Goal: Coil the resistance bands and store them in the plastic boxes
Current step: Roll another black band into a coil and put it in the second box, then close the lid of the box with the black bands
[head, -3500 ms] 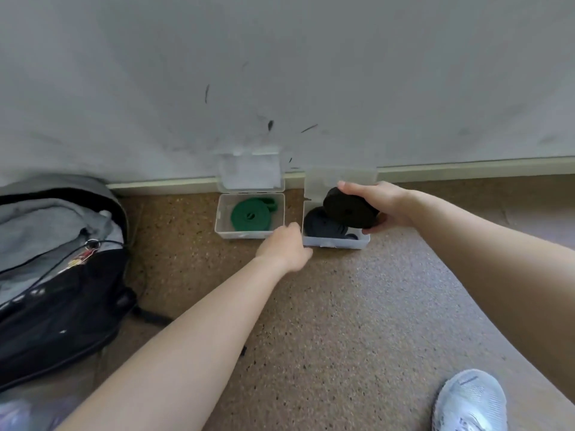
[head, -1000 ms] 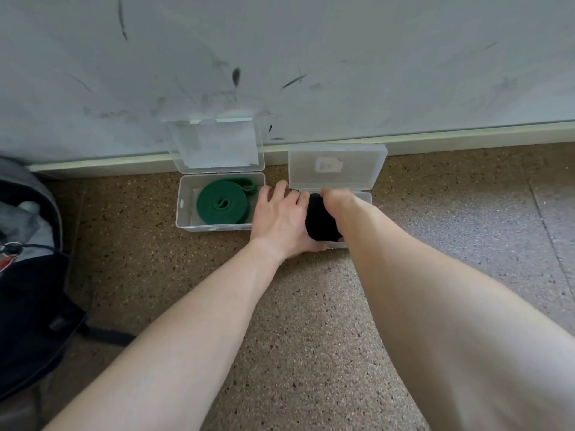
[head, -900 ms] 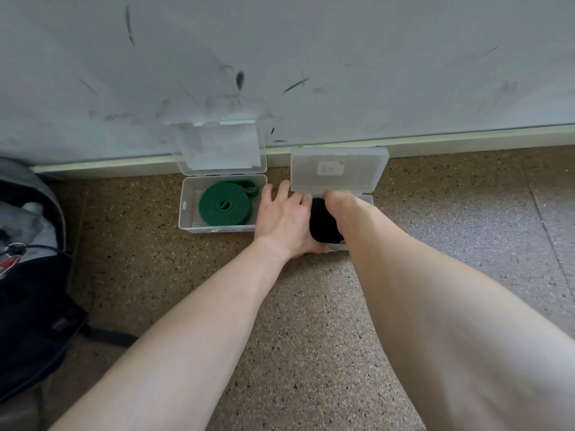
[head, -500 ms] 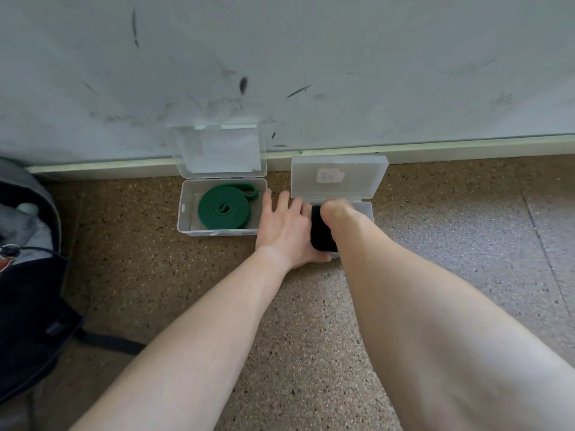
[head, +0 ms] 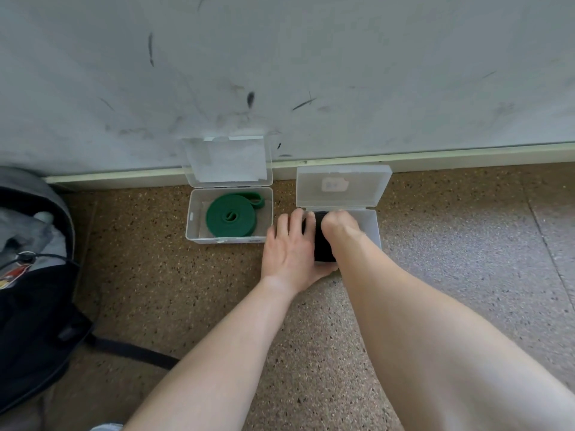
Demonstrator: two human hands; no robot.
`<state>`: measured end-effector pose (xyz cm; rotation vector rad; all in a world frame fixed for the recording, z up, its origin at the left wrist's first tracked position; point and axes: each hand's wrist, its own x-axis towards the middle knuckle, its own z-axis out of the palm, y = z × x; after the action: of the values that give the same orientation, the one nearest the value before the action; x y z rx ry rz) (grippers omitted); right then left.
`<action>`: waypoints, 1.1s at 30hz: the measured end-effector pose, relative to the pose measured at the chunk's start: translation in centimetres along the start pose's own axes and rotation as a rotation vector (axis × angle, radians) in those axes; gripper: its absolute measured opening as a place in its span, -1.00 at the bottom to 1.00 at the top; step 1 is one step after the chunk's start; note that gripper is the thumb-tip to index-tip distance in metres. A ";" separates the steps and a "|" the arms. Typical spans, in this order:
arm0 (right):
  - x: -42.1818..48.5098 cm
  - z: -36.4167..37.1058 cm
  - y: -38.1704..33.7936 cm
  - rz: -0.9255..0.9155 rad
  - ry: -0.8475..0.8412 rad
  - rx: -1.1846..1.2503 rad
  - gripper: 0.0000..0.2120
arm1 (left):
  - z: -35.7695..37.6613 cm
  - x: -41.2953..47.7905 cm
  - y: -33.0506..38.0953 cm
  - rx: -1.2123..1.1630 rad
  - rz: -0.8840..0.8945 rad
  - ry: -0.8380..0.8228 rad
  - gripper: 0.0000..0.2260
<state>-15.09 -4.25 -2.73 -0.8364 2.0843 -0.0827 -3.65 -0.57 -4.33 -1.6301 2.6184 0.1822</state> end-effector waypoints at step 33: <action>-3.4 -11.6 6.2 -0.387 0.198 0.529 -0.49 | -9.0 4.0 -1.6 -1.458 -0.531 -0.078 -0.62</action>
<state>-25.67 -0.19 4.77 -0.9065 1.9102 -0.9143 -3.83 -5.94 4.10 -2.3045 1.6991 2.3720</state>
